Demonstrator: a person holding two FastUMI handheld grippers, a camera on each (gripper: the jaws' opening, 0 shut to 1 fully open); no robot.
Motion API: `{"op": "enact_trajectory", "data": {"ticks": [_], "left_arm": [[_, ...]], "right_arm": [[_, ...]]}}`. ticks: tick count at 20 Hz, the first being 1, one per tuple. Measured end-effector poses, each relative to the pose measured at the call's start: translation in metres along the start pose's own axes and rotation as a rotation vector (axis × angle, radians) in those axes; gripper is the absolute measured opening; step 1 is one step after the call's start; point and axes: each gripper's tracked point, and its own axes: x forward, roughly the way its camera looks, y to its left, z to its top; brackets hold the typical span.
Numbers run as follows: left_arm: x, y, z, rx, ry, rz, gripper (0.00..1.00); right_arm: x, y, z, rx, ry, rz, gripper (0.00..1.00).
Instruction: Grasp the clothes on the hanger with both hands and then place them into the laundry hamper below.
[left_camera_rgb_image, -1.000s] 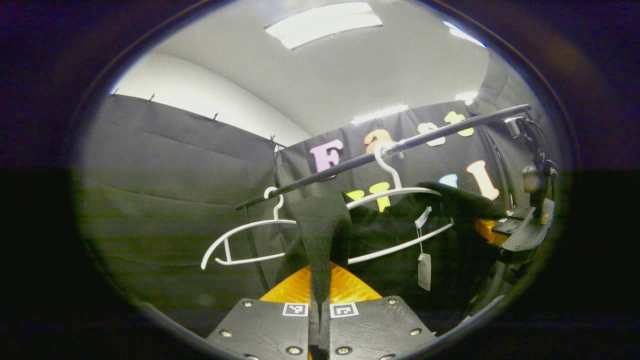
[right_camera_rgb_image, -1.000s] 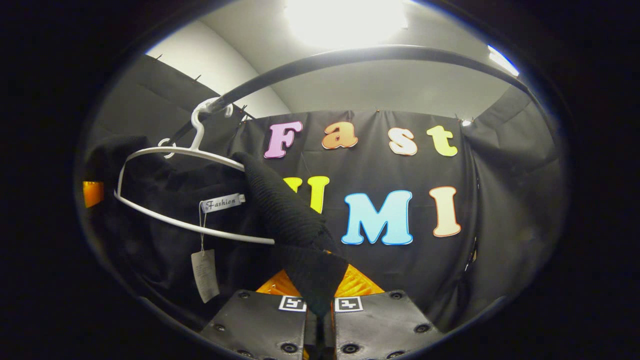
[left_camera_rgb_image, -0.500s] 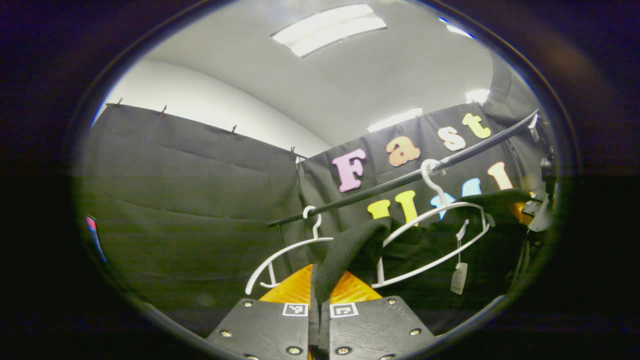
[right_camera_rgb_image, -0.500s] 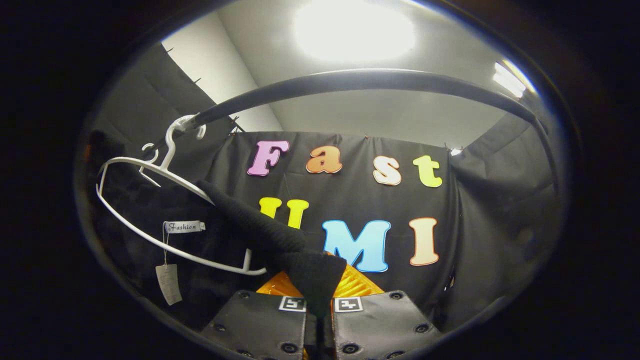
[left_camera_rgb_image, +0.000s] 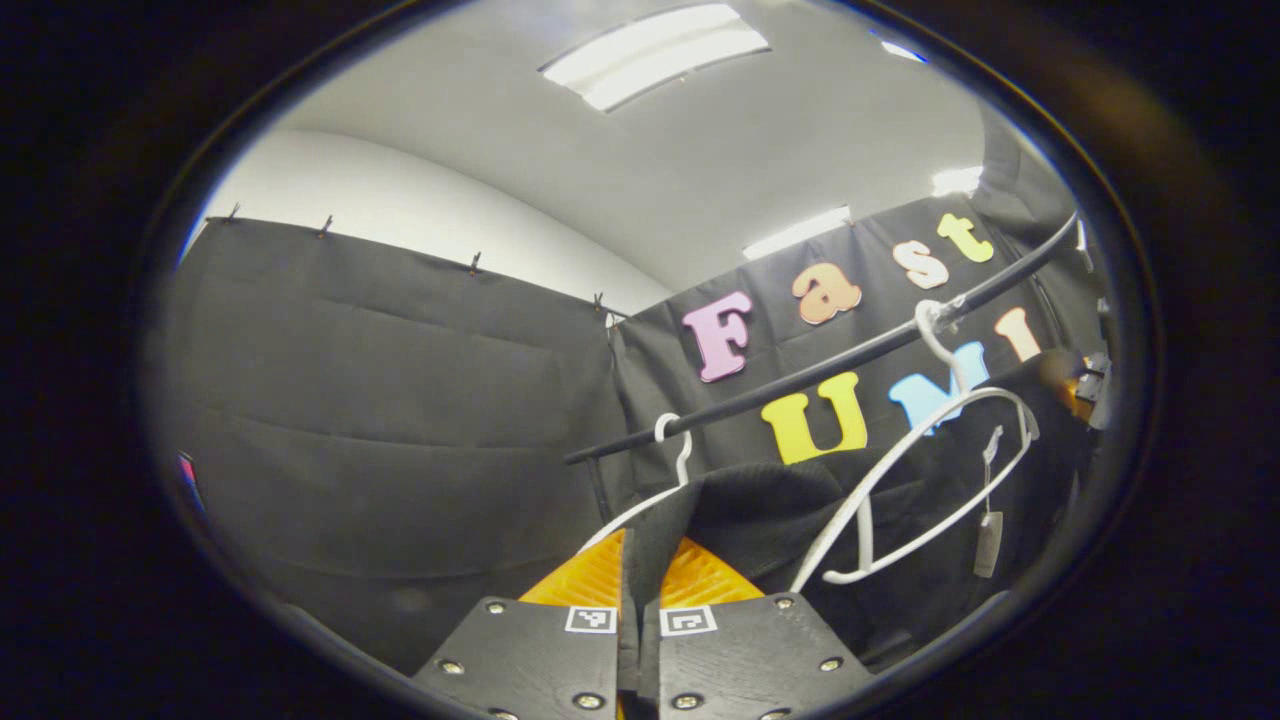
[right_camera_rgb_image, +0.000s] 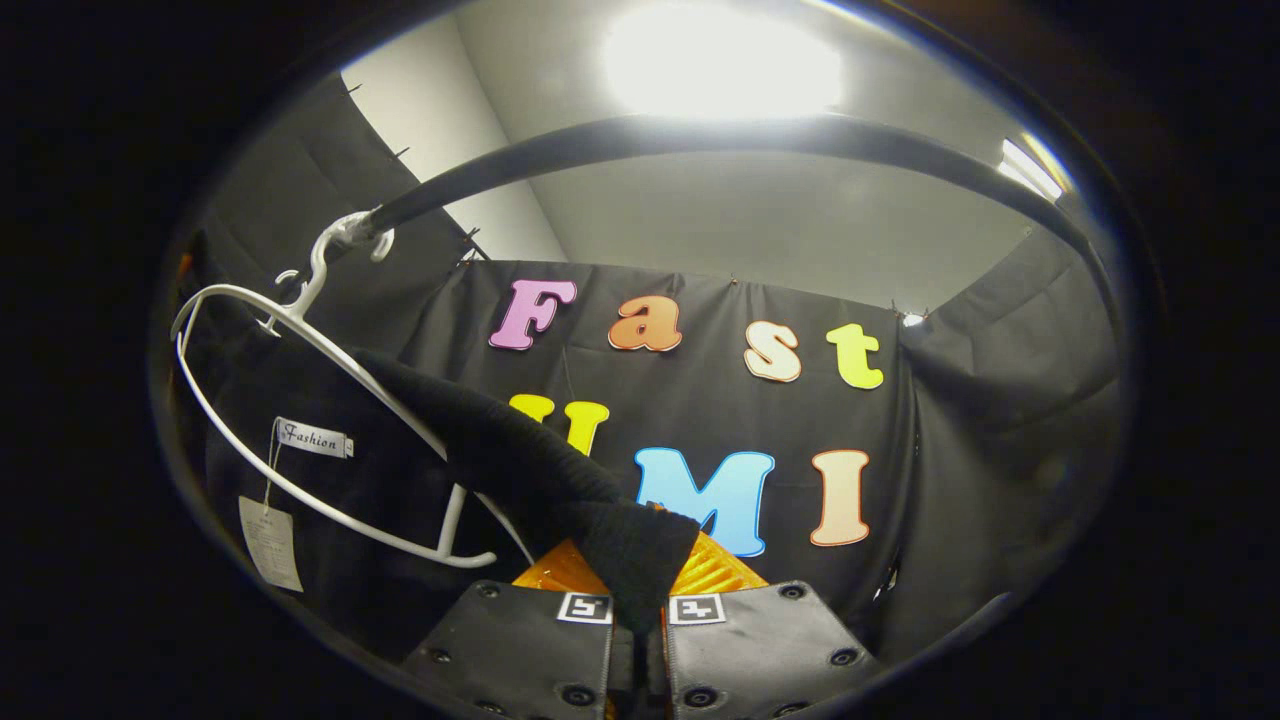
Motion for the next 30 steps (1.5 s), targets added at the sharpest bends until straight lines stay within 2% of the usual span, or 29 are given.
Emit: {"op": "enact_trajectory", "data": {"ticks": [6, 17, 24, 30], "left_arm": [[0.002, -0.009, -0.045, -0.048, 0.073, -0.044, 0.0], [-0.013, -0.05, -0.096, -0.05, 0.166, -0.103, 0.0], [-0.027, -0.072, -0.123, -0.045, 0.224, -0.142, 0.0], [-0.05, -0.091, -0.138, -0.025, 0.255, -0.197, 0.0]], "right_arm": [[0.001, 0.005, -0.031, 0.029, 0.088, 0.034, 0.07], [-0.011, 0.001, -0.089, 0.028, 0.233, 0.041, 0.07], [-0.031, 0.002, -0.122, 0.021, 0.319, 0.052, 0.07], [-0.064, 0.024, -0.13, 0.002, 0.351, 0.105, 0.07]]}}
